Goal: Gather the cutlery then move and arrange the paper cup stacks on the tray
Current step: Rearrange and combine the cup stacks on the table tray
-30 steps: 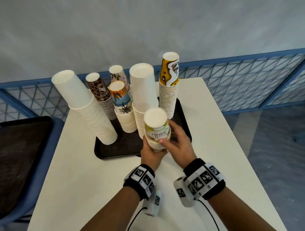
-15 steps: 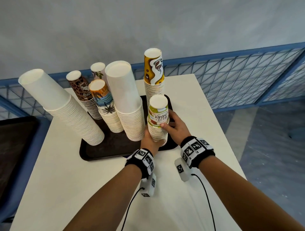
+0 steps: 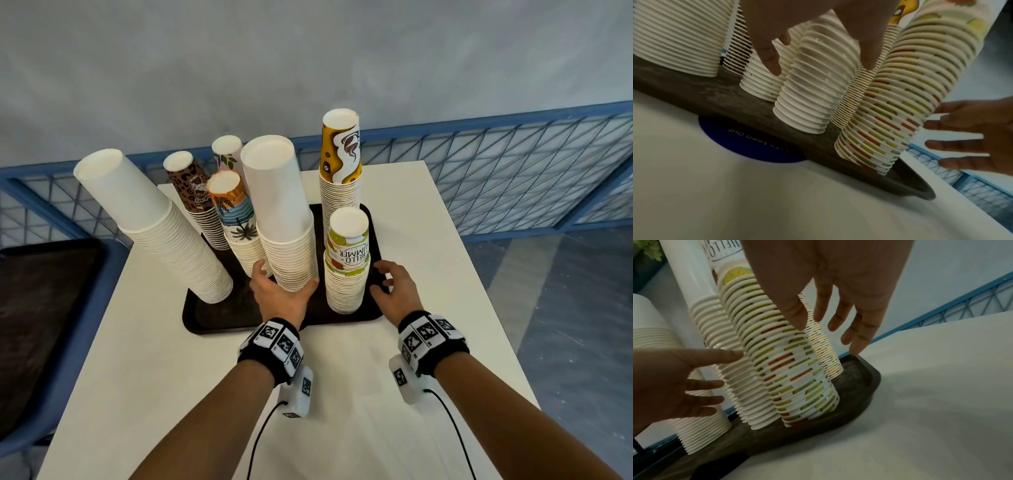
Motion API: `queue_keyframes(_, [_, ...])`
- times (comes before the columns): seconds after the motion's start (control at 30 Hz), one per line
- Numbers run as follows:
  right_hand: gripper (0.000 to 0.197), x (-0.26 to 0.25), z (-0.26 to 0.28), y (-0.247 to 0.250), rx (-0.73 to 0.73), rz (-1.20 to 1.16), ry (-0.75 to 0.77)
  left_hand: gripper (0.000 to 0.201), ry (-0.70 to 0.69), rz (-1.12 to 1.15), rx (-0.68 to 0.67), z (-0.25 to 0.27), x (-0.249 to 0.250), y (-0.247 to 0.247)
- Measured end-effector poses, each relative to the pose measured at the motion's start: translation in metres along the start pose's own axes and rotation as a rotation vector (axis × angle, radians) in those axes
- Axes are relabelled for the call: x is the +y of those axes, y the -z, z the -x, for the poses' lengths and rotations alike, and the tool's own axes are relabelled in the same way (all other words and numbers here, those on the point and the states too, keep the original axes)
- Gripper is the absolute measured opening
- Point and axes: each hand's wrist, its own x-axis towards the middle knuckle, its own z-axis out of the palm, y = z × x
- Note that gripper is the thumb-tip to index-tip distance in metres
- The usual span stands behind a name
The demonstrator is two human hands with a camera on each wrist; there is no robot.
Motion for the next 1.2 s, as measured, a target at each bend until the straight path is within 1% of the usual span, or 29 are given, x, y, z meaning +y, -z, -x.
queue_keyframes(0.1, [0.046,-0.009,-0.007,-0.002,0.001,-0.021,0.023,0.109,0.033,0.043,-0.03,-0.008,0.002,-0.008])
queue_keyframes(0.13, [0.051,-0.012,-0.008,-0.001,-0.024,-0.054,0.02,0.11,0.045,0.053,-0.026,-0.01,0.003,-0.01])
queue_keyframes(0.23, [0.079,-0.019,-0.004,-0.002,-0.222,-0.135,0.038,0.109,0.076,0.082,-0.018,-0.018,0.004,-0.013])
queue_keyframes(0.27, [0.086,-0.02,-0.003,-0.004,-0.271,-0.15,0.048,0.108,0.08,0.085,-0.017,-0.02,0.004,-0.013])
queue_keyframes(0.3, [0.09,-0.021,-0.002,-0.007,-0.286,-0.166,0.054,0.106,0.075,0.084,-0.021,-0.021,0.004,-0.013])
queue_keyframes(0.37, [0.09,-0.021,-0.002,-0.013,-0.248,-0.193,0.056,0.103,0.049,0.081,-0.034,-0.023,0.002,-0.012])
queue_keyframes(0.43, [0.085,-0.022,-0.004,-0.02,-0.193,-0.2,0.061,0.103,0.029,0.058,-0.037,-0.023,-0.003,-0.007])
queue_keyframes(0.53, [0.08,-0.026,-0.006,-0.031,-0.175,-0.213,0.073,0.102,0.017,0.033,-0.026,-0.02,-0.016,0.007])
queue_keyframes(0.7, [0.08,-0.036,-0.012,-0.048,-0.211,-0.218,0.075,0.091,0.021,0.03,0.023,-0.017,-0.039,0.041])
queue_keyframes(0.9, [0.084,-0.054,-0.019,-0.073,-0.268,-0.256,0.113,0.095,0.003,0.044,0.103,-0.026,-0.046,0.066])
queue_keyframes(1.03, [0.088,-0.051,-0.024,-0.08,-0.305,-0.207,0.096,0.097,0.026,0.032,0.071,-0.027,-0.043,0.07])
queue_keyframes(1.1, [0.092,-0.043,-0.026,-0.077,-0.301,-0.177,0.068,0.092,0.026,0.036,0.049,-0.019,-0.042,0.072])
queue_keyframes(1.13, [0.092,-0.039,-0.028,-0.074,-0.282,-0.162,0.054,0.086,0.054,0.043,0.038,-0.011,-0.044,0.07])
queue_keyframes(1.2, [0.088,-0.032,-0.035,-0.065,-0.193,-0.145,0.024,0.075,0.193,0.029,-0.029,0.017,-0.046,0.062])
